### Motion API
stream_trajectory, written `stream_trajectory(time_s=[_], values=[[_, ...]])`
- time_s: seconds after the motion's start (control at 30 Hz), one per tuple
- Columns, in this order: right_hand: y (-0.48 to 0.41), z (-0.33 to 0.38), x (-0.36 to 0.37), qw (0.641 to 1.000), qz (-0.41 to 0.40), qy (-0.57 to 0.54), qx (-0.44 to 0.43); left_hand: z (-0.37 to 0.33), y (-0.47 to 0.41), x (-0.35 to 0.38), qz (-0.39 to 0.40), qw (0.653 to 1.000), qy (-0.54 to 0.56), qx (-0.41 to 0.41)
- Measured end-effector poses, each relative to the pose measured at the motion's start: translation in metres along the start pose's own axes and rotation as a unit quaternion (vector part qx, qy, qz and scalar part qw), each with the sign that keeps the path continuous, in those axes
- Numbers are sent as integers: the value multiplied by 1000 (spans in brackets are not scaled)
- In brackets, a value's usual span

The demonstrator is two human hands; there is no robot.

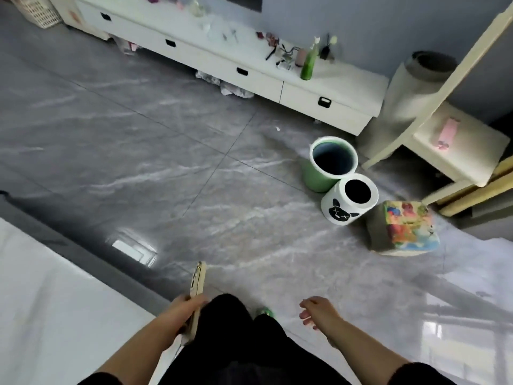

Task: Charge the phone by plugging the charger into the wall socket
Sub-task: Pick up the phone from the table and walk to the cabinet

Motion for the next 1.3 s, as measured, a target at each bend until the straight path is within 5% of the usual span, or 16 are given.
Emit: stream_trajectory(time_s=[0.3,0.93,1.3], values=[[-137,260,12,991,22,49,-121,-147,-40,-73,-38,998,41,-31],[-348,464,-111,1000,13,15,20,-575,-132,-99,-4,1000,1,26],[-490,736,-90,998,15,32,-46,-791,-168,-175,-16,997,76,9]])
Point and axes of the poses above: each hand's wrist, its own y-axis away from the middle knuckle, its own x-axis out of the palm, z = x × y, the point moved 5 cm from there along -y, towards the middle knuckle, and after that the axes turned 12 degrees about -x, right-handed, at the moved point
